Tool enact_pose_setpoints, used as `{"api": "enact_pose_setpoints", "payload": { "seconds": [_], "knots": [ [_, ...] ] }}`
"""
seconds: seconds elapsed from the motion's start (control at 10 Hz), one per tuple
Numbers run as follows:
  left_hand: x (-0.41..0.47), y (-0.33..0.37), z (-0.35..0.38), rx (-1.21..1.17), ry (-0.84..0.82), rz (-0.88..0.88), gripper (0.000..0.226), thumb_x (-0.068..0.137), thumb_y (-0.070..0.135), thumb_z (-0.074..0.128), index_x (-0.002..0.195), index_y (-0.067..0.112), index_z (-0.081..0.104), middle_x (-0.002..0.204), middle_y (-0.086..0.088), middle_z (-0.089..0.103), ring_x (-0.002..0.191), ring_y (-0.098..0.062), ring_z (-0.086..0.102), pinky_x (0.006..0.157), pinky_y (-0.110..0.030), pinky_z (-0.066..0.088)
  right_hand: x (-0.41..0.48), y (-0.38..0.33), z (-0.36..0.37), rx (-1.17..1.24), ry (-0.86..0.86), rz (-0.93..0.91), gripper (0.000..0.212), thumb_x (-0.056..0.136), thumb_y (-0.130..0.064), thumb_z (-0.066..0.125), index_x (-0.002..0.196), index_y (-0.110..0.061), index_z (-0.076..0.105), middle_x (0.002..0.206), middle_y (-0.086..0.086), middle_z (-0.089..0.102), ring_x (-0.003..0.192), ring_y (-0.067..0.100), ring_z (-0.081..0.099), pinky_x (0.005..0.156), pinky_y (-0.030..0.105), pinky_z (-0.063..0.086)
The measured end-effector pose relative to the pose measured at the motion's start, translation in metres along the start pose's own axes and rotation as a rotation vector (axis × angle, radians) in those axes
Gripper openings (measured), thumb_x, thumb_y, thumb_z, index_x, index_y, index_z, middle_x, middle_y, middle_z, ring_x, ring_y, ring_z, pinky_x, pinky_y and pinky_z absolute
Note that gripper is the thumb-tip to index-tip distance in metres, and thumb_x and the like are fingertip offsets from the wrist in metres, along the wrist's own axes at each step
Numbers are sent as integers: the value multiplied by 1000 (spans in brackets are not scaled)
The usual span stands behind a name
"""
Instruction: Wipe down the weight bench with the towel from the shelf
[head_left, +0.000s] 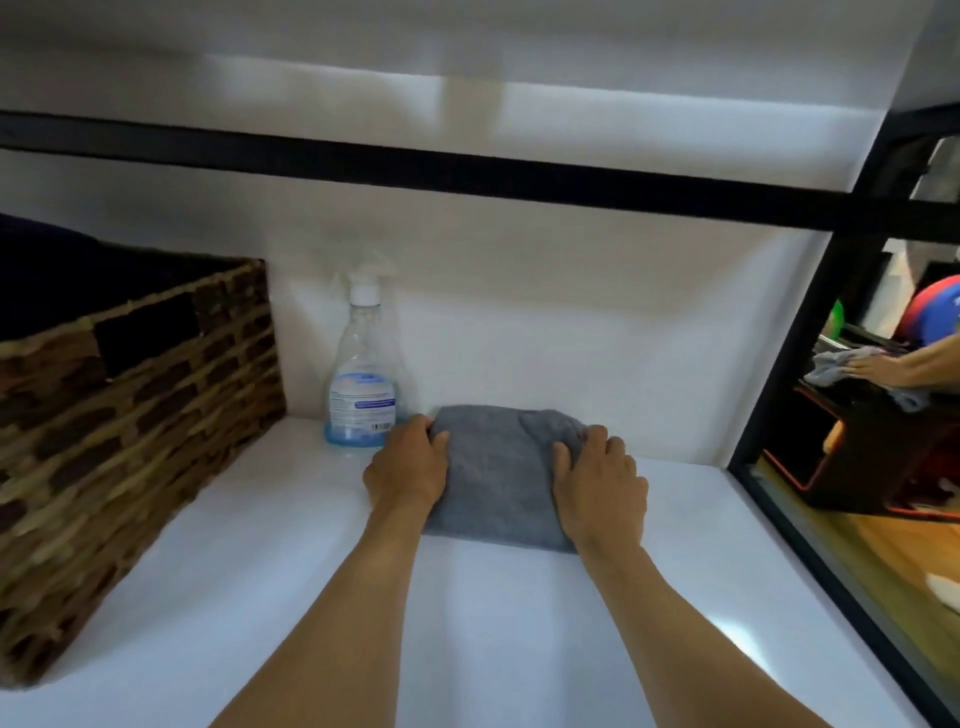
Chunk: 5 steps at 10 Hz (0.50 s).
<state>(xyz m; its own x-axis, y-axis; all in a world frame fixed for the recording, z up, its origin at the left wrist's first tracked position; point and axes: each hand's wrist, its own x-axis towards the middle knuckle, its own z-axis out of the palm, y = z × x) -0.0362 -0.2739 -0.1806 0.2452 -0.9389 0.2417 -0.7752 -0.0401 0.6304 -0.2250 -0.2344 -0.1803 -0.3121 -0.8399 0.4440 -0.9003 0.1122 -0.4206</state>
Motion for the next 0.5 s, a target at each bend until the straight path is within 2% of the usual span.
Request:
{"api": "enact_pose_setpoints", "payload": {
  "seconds": [0.1, 0.2, 0.3, 0.4, 0.5],
  "knots": [
    [-13, 1, -23, -367, -221, -53, 38, 91, 39, 59, 124, 20, 55, 127, -3, 60, 114, -24, 56, 94, -34, 44, -12, 7, -31, 600, -156, 203, 42, 93, -42, 56, 127, -19, 47, 112, 1, 59, 92, 15, 57, 77, 30, 41],
    [-48, 1, -58, -723, -350, -249, 41, 88, 25, 67, 127, 19, 57, 129, 1, 58, 111, -18, 55, 88, -28, 45, -40, 13, -72, 841, -270, 388, 35, 91, -32, 63, 124, -23, 56, 114, 0, 61, 97, 15, 60, 76, 27, 45],
    [-105, 16, -97, -784, -312, -334, 20, 89, 15, 65, 109, 17, 66, 112, 2, 60, 100, -14, 54, 75, -20, 41, -77, -3, -129, 861, -314, 352, 16, 89, -15, 63, 96, -29, 69, 93, -1, 70, 83, 14, 65, 67, 24, 46],
    [-165, 54, -161, -922, -229, -333, 13, 88, 4, 60, 88, 14, 68, 93, 0, 66, 87, -15, 60, 73, -23, 48, -109, -38, -206, 964, -394, 351, 17, 90, -14, 62, 82, -23, 73, 72, 1, 69, 65, 13, 61, 60, 26, 46],
    [-217, 101, -230, -996, -306, -318, 21, 92, 6, 54, 80, 13, 69, 80, -3, 70, 74, -19, 65, 67, -31, 55, -132, -75, -293, 1052, -455, 353, 24, 95, -19, 57, 77, -19, 73, 64, 4, 63, 55, 12, 55, 54, 26, 44]
  ]
}}
